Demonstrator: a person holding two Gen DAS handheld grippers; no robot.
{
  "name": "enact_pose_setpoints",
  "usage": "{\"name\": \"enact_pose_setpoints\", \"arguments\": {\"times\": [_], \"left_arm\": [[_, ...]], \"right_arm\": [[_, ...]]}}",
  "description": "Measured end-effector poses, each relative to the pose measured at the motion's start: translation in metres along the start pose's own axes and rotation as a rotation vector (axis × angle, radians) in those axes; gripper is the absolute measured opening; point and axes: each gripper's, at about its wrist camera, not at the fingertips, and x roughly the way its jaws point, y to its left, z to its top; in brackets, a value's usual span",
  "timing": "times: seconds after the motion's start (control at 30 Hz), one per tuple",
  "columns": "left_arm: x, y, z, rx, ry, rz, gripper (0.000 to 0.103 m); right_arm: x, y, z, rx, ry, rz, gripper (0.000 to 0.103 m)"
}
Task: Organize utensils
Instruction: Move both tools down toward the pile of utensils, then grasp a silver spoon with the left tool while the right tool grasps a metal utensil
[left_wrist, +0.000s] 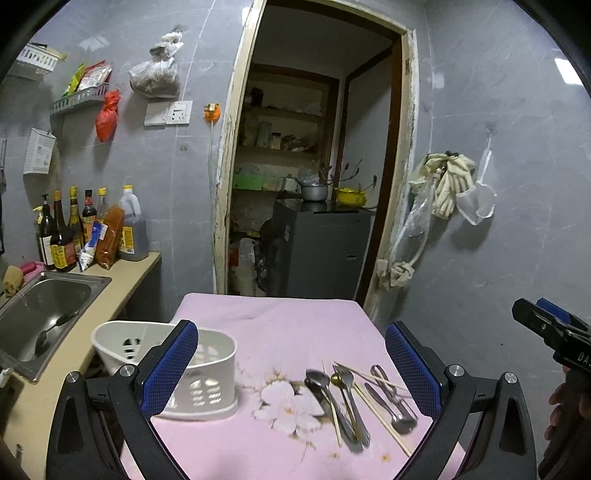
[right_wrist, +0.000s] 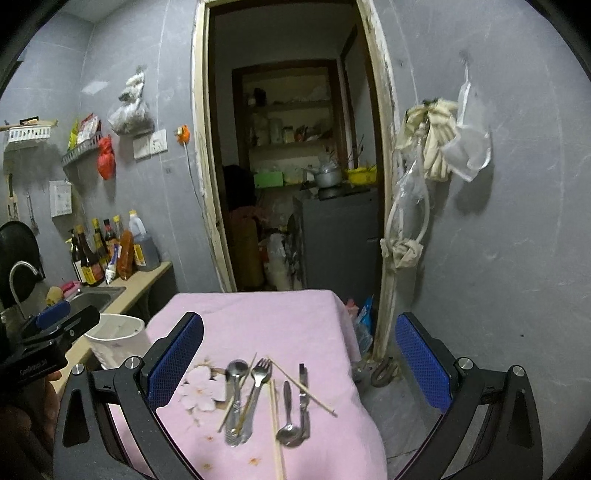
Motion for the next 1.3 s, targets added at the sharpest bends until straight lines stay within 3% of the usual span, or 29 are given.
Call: {"name": "enact_pose_setpoints", "arguments": {"times": [0.4, 0.53, 0.73, 0.93, 1.13, 1.3], "left_arm": [[0.118, -0.019, -0.032, 0.017, 0.182, 0.012, 0.102], [0.151, -0.021, -0.050, 0.008, 0.249, 0.006, 0.100], [0.194, -0.024, -0.072, -0.002, 0.345, -0.022, 0.089], [0.232, -0.024, -0.084, -0.018, 0.460, -0.015, 0.070], [0.262, -0.021, -0.091, -0.072, 0.594, -0.041, 0.050], [0.273, -0.023, -0.092, -0.099, 0.632, -0.083, 0.038]], "right_arm": [[0.150, -0.035, -0.037, 0.063, 0.248, 0.152, 0.101], [0.192, -0.036, -0.058, 0.063, 0.337, 0.198, 0.095], [0.238, -0.030, -0.084, 0.067, 0.469, 0.254, 0.078], [0.264, -0.018, -0.109, 0.089, 0.565, 0.269, 0.054], [0.274, -0.016, -0.124, 0.116, 0.628, 0.262, 0.042], [0.277, -0.008, -0.128, 0.112, 0.651, 0.250, 0.035]]}}
